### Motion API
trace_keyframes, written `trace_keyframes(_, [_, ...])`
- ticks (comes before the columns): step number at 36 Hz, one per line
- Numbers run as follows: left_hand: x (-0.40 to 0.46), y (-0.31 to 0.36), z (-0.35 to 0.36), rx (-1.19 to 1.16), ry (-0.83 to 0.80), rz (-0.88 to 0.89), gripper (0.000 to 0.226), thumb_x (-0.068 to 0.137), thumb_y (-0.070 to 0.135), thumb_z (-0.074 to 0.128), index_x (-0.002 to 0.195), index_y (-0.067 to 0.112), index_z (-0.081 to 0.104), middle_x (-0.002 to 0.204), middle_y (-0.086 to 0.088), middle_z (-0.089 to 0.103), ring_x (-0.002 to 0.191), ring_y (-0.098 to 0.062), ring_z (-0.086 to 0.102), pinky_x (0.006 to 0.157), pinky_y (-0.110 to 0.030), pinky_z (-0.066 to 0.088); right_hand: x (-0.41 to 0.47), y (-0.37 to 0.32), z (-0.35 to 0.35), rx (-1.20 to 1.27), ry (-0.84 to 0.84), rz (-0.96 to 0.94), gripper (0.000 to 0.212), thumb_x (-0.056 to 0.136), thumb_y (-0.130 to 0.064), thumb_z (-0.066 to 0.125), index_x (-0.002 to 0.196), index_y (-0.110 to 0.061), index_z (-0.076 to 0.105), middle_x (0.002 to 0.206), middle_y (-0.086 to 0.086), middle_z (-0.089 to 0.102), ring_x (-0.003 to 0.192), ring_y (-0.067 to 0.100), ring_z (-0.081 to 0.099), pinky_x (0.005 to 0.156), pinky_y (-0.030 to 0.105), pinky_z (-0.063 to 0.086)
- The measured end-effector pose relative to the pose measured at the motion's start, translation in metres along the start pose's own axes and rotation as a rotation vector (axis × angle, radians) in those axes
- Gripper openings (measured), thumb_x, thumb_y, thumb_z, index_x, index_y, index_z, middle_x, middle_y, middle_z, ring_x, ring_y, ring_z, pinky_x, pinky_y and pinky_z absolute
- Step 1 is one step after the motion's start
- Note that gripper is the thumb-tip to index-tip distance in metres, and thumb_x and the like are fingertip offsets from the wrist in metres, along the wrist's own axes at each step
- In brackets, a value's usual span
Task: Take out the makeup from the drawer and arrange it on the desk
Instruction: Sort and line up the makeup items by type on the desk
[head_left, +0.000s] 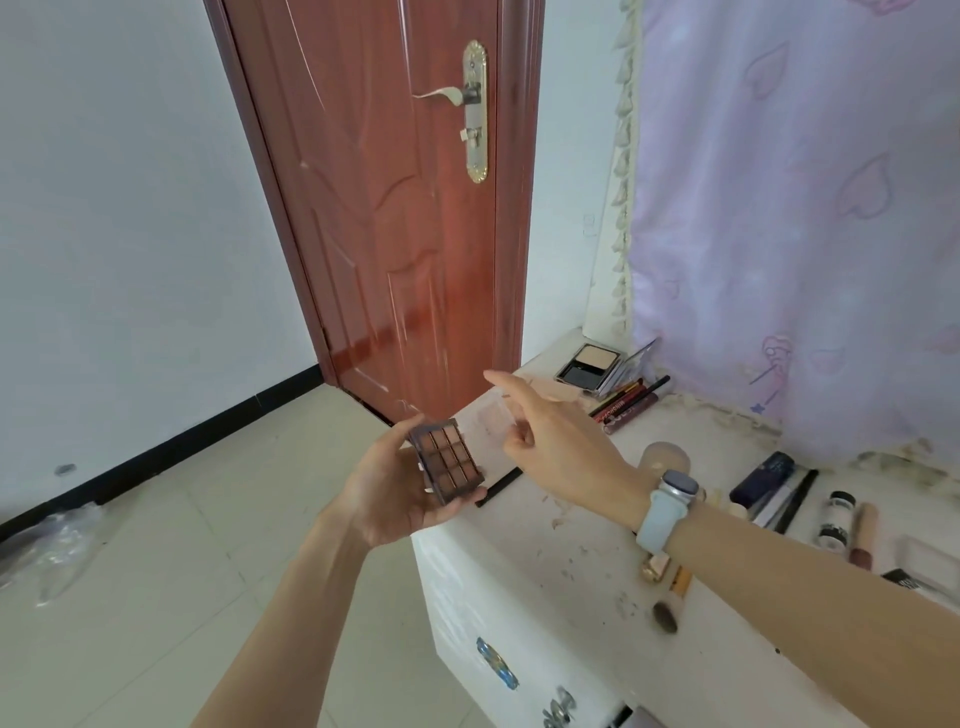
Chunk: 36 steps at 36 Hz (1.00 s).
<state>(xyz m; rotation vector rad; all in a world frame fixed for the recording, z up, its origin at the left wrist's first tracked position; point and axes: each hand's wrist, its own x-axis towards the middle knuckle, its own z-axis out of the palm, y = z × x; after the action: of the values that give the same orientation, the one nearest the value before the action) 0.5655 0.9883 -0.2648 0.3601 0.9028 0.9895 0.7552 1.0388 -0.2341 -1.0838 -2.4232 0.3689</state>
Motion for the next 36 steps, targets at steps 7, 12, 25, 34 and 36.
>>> trace_keyframes(7, [0.006,0.021,-0.012,0.135,0.216,0.099,0.060,0.091,0.057,0.043,0.118,0.006,0.058,0.117,-0.022,0.062,0.091,-0.044,0.066,0.057,-0.036,0.058,0.005,0.003,0.023,0.192,0.034,0.241,0.018,0.087,-0.015,0.050,0.095,-0.017,0.065,0.082,-0.014,0.054,0.076,0.013,0.054,0.071,0.032,0.049])
trace_keyframes(12, [0.008,0.018,-0.016,0.566,0.400,0.271,0.030,0.096,0.038,0.048,0.107,0.014,0.061,0.103,-0.012,0.068,0.084,-0.026,0.070,0.063,-0.028,0.055,0.010,0.003,0.034,0.356,-0.034,0.344,0.019,0.088,-0.019,0.049,0.086,-0.014,0.067,0.080,0.000,0.069,0.063,0.019,0.062,0.066,0.037,0.053])
trace_keyframes(25, [0.029,-0.011,-0.016,1.107,0.575,0.448,0.030,0.096,0.037,0.044,0.117,0.018,0.057,0.100,0.001,0.051,0.122,-0.021,0.028,0.099,-0.032,0.030,0.002,0.009,0.030,0.357,-0.120,0.360,0.022,0.092,-0.022,0.044,0.100,-0.019,0.063,0.088,-0.004,0.065,0.067,0.010,0.055,0.076,0.033,0.050])
trace_keyframes(34, [0.040,-0.027,-0.014,1.313,0.606,0.458,0.044,0.098,0.044,0.034,0.139,0.032,0.036,0.082,0.025,0.029,0.139,-0.010,0.013,0.110,-0.041,0.003,-0.009,0.016,0.023,0.354,-0.152,0.345,0.023,0.093,-0.023,0.043,0.106,-0.020,0.062,0.094,0.000,0.067,0.067,0.003,0.053,0.059,0.018,0.040])
trace_keyframes(36, [0.041,-0.029,-0.012,1.321,0.603,0.467,0.042,0.098,0.044,0.032,0.139,0.033,0.037,0.083,0.024,0.031,0.140,-0.009,0.010,0.111,-0.041,0.001,-0.012,0.018,0.021,0.367,-0.163,0.323,0.025,0.094,-0.023,0.043,0.110,-0.020,0.062,0.096,0.000,0.066,0.066,-0.002,0.050,0.060,0.013,0.040])
